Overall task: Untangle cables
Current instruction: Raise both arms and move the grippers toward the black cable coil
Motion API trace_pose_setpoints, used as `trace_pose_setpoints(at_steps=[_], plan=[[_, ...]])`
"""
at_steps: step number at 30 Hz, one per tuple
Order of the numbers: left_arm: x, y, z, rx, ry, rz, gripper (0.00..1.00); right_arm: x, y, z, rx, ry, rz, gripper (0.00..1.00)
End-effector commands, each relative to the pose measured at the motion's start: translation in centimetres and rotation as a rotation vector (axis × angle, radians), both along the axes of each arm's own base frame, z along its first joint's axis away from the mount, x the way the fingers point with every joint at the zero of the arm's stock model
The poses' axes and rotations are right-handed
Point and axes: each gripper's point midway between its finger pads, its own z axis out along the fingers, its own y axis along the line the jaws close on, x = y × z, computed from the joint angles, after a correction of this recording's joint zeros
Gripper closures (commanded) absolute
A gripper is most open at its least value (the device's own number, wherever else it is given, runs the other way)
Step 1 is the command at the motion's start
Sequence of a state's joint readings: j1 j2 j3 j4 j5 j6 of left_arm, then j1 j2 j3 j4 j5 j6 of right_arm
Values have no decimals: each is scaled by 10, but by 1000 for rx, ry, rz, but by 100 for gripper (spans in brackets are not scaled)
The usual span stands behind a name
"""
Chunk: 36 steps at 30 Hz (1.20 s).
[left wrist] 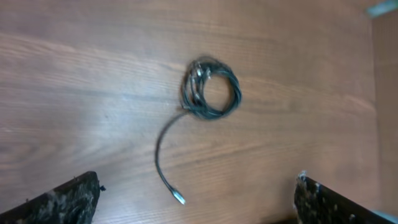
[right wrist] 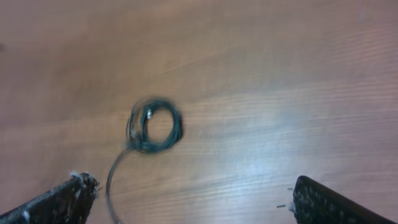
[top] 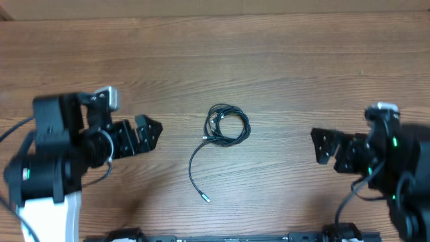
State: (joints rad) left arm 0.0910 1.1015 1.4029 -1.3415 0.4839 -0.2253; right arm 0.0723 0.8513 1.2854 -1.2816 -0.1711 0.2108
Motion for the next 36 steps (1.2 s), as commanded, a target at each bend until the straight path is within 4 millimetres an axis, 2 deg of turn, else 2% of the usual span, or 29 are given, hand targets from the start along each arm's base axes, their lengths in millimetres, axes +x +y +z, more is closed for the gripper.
trace_pose_setpoints(at_steps=[1,4,7,8,9,10,11,14,18,20,27,29,33,34,36], plan=[[11,-13,-6,-74,71,-52,0,11,19,2,78,85,75,0],[24,-12,-23,-98,162,-24,1,19,39,-12,166,195,147,0],[40,-12,-37,-116,204,-23,0,26,47,-28,205,294,166,0],[44,-12,-43,-118,221,-22,7,28,48,-35,208,330,165,2],[48,-12,-49,-120,243,-21,41,31,48,-42,208,363,161,16],[51,-11,-55,-121,265,-20,67,33,48,-48,209,396,157,51],[54,-11,-61,-123,289,-19,96,34,48,-54,209,424,154,96],[59,-14,-81,-121,358,-28,96,37,50,-69,209,489,152,96],[68,-33,-106,-97,407,-115,96,40,56,-86,211,545,160,96],[73,-47,-116,-80,403,-178,96,42,58,-94,222,572,140,92],[98,-83,-160,36,373,-288,96,51,64,-125,281,618,35,53],[108,-89,-169,69,341,-301,96,53,65,-134,293,621,15,52],[134,-96,-188,147,266,-305,76,60,66,-153,322,615,-30,52],[143,-100,-199,174,245,-308,73,63,66,-165,345,613,-65,51],[145,-107,-211,174,252,-323,70,65,66,-174,357,609,-81,51]])
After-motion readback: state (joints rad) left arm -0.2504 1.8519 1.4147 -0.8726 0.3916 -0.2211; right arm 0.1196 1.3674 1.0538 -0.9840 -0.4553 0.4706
